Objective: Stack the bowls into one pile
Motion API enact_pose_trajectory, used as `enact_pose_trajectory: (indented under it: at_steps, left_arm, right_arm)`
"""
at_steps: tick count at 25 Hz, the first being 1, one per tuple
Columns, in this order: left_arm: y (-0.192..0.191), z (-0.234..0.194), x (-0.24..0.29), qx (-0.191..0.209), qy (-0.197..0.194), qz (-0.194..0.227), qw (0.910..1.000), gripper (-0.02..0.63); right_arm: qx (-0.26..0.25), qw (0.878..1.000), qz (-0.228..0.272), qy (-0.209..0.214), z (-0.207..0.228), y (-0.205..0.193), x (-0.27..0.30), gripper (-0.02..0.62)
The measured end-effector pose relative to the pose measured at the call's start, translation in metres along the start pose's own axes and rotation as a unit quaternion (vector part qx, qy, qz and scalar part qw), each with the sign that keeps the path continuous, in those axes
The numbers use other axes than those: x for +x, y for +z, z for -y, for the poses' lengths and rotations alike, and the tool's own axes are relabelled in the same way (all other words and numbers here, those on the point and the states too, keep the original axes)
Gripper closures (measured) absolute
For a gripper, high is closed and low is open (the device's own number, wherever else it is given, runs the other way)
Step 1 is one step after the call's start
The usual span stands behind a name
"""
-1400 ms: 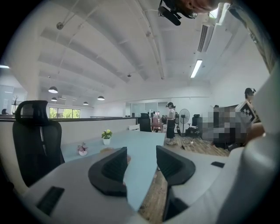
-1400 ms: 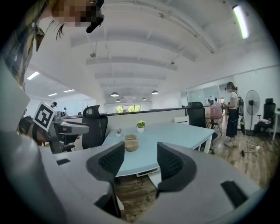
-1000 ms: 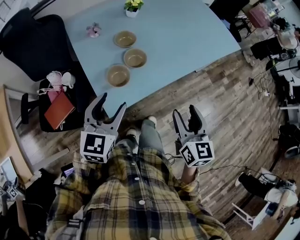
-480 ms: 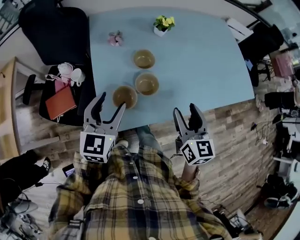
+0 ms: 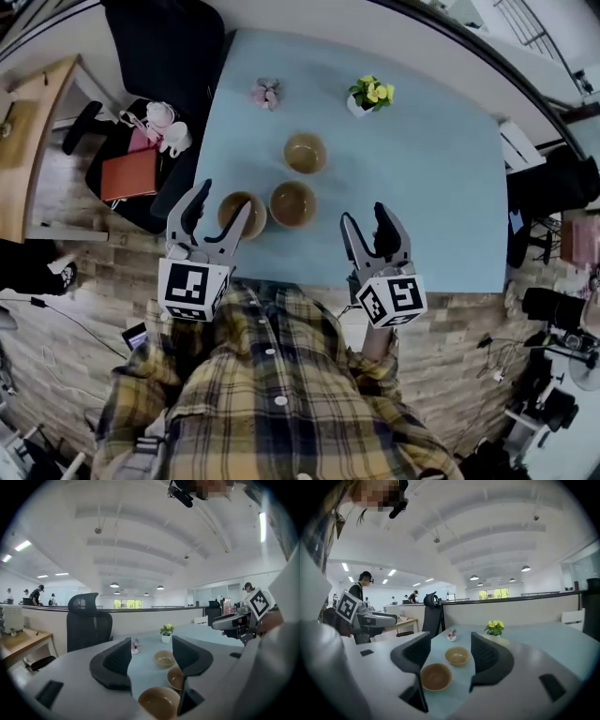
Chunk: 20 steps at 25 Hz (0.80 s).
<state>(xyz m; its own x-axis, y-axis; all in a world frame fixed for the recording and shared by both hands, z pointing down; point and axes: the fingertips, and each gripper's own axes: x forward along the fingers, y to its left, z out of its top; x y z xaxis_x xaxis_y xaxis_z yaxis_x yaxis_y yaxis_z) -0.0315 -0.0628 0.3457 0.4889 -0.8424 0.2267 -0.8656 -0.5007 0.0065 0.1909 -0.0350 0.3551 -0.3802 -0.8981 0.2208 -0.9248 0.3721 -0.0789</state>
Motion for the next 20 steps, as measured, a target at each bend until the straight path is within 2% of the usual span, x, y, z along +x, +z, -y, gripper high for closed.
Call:
enact_pose_trajectory:
  at_steps: [4, 9, 20]
  left_arm:
    - [0.0, 0.0, 0.005, -0.003, 0.032, -0.002, 0.9995, 0.337]
    - [-0.001, -0.006, 0.01, -0.009, 0.05, -0.005, 0.9987, 0.339]
    - [-0.011, -0.027, 0.019, -0.023, 0.039, -0.028, 0.9986, 0.348]
  right_arm:
    - [-0.009, 0.999, 0.002, 0.037, 0.008, 0.006, 0.018, 0.345]
    - [-0.01, 0.998, -0.005, 0.064, 0.005, 0.005, 0.033, 0.345]
    - [-0.009, 0.998, -0.032, 0.06, -0.004, 0.001, 0.055, 0.345]
